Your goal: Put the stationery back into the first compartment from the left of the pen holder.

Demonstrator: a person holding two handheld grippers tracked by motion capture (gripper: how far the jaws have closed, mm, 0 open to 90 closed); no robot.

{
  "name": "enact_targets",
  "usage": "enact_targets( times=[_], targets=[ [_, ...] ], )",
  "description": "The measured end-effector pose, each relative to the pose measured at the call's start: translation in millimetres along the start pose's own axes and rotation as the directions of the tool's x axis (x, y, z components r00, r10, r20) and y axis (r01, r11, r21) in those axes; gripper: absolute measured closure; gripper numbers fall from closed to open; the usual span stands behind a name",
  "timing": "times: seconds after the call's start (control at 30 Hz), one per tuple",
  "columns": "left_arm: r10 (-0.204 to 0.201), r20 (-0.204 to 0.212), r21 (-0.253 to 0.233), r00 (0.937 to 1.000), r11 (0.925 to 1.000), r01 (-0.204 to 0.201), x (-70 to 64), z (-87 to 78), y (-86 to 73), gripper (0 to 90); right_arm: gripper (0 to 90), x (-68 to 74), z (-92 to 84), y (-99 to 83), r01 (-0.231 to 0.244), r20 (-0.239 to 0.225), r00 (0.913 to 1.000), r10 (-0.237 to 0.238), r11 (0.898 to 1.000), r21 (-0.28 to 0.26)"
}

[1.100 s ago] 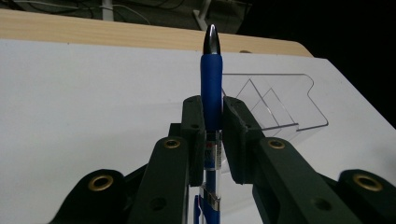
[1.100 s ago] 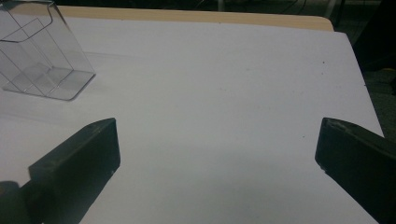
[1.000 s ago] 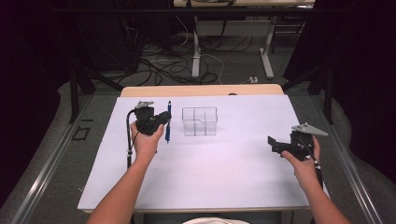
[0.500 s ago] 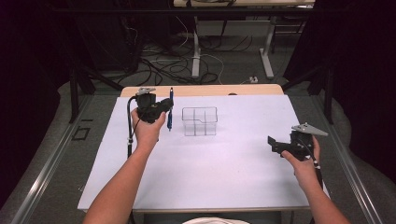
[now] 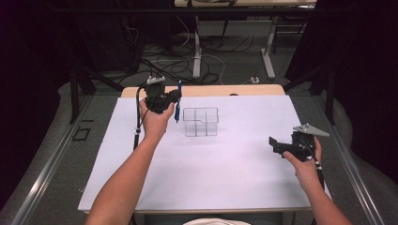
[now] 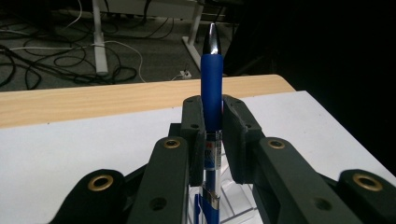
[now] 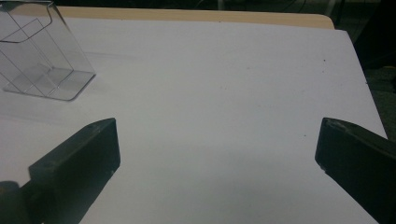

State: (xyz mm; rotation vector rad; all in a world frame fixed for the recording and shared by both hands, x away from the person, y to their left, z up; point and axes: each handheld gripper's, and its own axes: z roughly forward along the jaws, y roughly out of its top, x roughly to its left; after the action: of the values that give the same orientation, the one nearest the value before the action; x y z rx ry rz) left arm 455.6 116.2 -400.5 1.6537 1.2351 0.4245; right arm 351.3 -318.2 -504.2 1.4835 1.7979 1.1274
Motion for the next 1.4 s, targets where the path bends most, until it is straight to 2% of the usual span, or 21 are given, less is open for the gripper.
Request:
enact_targets(
  times=[0.4, 0.77, 1.07, 1.13, 1.37, 1.4],
  targets=[
    [0.013, -0.012, 0.012, 0.9999, 0.9998, -0.013, -9.9, 17.5, 6.4, 79.0, 0.0, -0.4, 0.8, -0.3, 0.001, -0.007, 1.0000, -0.001, 1.000, -0.003],
    [0.030, -0.035, 0.016, 0.9989, 0.9994, -0.030, -12.9, 31.8, 4.7, 79.0, 0.0, -1.7, 2.4, 0.0, 0.005, -0.010, 0.9999, -0.005, 1.000, -0.003],
    [0.029, -0.051, 0.022, 0.9983, 0.9994, -0.028, -13.4, 41.9, 1.4, 79.0, 0.0, -0.1, 3.8, 0.2, -0.004, -0.002, 1.0000, 0.004, 1.000, -0.009],
    [0.029, -0.054, 0.025, 0.9981, 0.9993, -0.028, -13.9, 44.7, 0.1, 79.0, 0.0, -0.4, 2.4, 0.7, 0.002, -0.004, 1.0000, -0.002, 1.000, 0.004],
    [0.048, -0.060, 0.029, 0.9971, 0.9985, -0.046, -15.8, 50.4, -5.8, 79.0, 0.0, -0.3, 2.6, 0.4, 0.005, 0.002, 1.0000, -0.005, 1.000, -0.010],
    [0.047, -0.061, 0.023, 0.9971, 0.9987, -0.045, -15.7, 51.1, -6.2, 79.0, 0.0, -0.4, 1.2, 0.9, 0.003, -0.003, 1.0000, -0.003, 1.000, 0.018]
  ],
)
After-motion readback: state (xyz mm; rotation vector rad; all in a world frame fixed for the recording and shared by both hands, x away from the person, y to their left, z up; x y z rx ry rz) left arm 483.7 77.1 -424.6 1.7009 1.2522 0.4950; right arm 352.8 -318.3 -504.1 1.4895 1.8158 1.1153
